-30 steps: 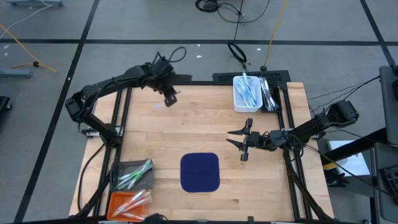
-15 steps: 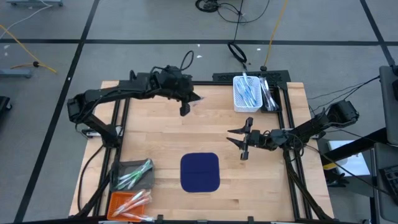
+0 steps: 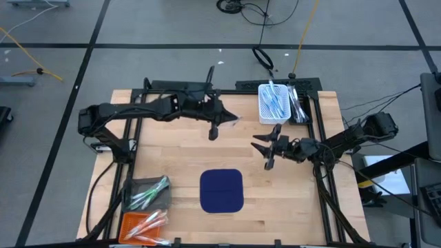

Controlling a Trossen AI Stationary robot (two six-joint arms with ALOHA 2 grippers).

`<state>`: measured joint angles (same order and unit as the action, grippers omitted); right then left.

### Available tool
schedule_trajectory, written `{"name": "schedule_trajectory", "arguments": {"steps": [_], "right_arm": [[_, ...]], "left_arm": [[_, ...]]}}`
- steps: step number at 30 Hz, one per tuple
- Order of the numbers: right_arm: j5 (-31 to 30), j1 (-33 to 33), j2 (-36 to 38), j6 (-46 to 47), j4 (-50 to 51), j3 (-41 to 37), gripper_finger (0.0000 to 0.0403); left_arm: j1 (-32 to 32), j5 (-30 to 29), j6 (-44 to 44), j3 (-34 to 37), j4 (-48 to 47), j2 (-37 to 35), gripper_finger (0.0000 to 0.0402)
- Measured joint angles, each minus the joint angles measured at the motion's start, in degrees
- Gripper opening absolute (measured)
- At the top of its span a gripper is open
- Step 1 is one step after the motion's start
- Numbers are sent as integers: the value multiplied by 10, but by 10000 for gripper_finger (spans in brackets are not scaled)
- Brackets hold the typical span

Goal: Pick & Place Toothbrushes
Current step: Put the violet toothbrush into the black basket

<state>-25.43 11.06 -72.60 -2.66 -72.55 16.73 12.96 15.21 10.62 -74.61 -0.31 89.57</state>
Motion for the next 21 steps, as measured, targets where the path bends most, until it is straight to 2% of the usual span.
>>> {"name": "schedule_trajectory", "arguments": {"steps": [21], "right_arm": [[2,-43,0,-10,-25,0,132]], "left_arm": [[-48,-1,-7,1,172,90,0]]}}
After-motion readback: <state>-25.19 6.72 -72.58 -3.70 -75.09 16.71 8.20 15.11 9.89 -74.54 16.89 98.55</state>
